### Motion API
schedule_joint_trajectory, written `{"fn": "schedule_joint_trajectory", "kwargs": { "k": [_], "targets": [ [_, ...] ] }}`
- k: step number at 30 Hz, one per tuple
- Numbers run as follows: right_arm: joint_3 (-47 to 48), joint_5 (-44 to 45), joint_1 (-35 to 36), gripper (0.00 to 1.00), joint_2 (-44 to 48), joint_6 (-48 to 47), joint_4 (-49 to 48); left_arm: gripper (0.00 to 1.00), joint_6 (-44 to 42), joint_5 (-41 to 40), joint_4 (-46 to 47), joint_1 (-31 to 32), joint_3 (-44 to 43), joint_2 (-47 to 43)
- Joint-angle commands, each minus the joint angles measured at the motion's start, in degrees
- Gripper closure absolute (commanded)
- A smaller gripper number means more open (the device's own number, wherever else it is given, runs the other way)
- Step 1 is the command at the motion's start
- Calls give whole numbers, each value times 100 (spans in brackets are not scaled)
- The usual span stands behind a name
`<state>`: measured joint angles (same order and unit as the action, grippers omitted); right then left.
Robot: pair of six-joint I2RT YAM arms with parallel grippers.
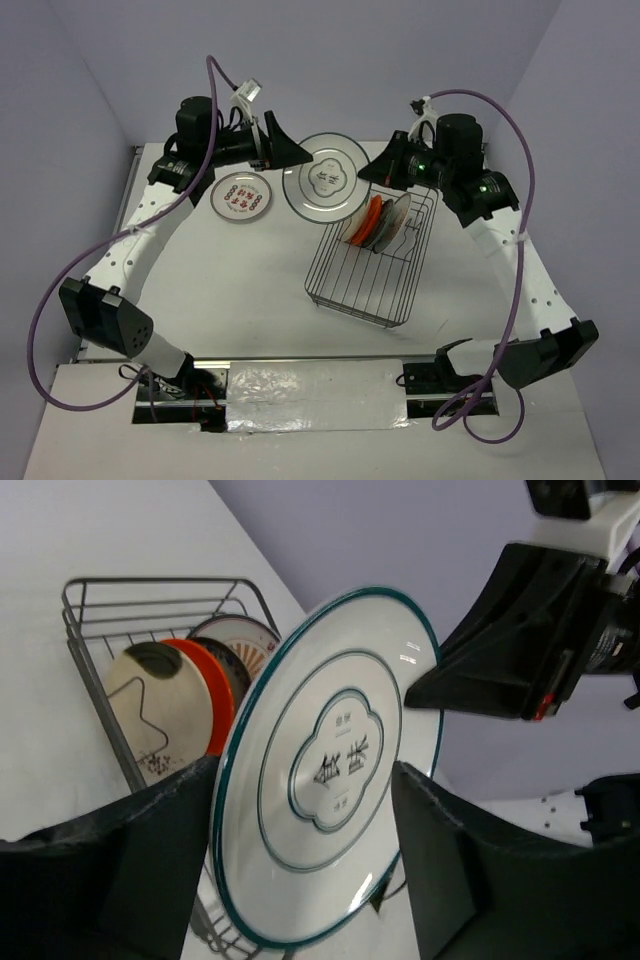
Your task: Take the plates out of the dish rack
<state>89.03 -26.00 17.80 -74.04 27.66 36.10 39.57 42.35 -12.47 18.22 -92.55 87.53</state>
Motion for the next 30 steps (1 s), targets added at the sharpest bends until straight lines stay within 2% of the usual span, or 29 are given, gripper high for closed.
{"fn": "schedule_joint_trajectory", "kwargs": {
  "k": [1, 2, 3, 4, 7, 8, 9, 10, 11, 12, 13, 14, 15, 17, 19, 22, 24, 26, 28, 30],
  "targets": [
    [-78, -1134, 30, 100, 66, 582, -1735, 24, -109, 62, 103, -38, -27, 37],
    [-131, -1162, 39, 100, 65, 713, -1833, 34, -47, 133, 235, -38, 131, 19],
    [-167, -1162, 39, 100, 65, 749, -1913, 61, -37, 116, 271, -38, 158, 19],
    [-219, -1066, 39, 100, 39, 758, -1983, 74, -89, 90, 210, -38, 159, 36],
    [-308, -943, 30, 100, -31, 811, -2011, 97, -265, 28, -132, -55, -42, 150],
    [-290, -899, 30, 95, -58, 759, -1958, 100, -318, -24, -237, -116, -96, 186],
    [-273, -794, 22, 80, -93, 724, -1844, 100, -371, -112, -369, -169, -175, 255],
    [-177, -601, 22, 57, -110, 671, -1391, 100, -432, -539, -744, -256, -315, 291],
    [-89, 236, -39, 19, -111, 601, -1029, 100, -398, -883, -957, -527, -351, 335],
    [112, 793, -66, 5, -111, 583, -182, 100, -206, -1539, -1368, -721, -325, 370],
    [227, 1329, -110, 4, -119, 565, 262, 100, -74, -1789, -1555, -967, -273, 431],
    [315, 2396, -154, 3, -111, 669, 667, 100, 93, -2009, -1722, -1517, -194, 580],
    [369, 2711, -180, 2, -85, 697, 1167, 100, 356, -2168, -1837, -1767, -80, 686],
    [299, 3073, -207, 2, 160, 531, 1294, 100, 402, -2274, -1490, -2390, 246, 1010],
    [115, 3092, -207, 2, 389, 416, 1312, 100, 324, -2651, -1434, -2559, 107, 1318],
    [0, 3127, -207, 2, 767, 188, 1391, 100, 297, -2416, -1057, -2718, -348, 2047],
    [-9, 3101, -207, 2, 873, 12, 1496, 100, 244, -2468, -1169, -2727, -657, 2548],
    [-114, 2952, -207, 2, 970, -224, 1532, 97, 200, -2494, -1240, -2727, -939, 2865],
    [-263, 2882, -207, 2, 1014, -331, 1610, 94, 165, -2556, -1250, -2727, -862, 2945],
    [-438, 2864, -207, 2, 1023, -489, 1655, 86, 139, -2591, -1100, -2736, -695, 2963]
  ]
}}
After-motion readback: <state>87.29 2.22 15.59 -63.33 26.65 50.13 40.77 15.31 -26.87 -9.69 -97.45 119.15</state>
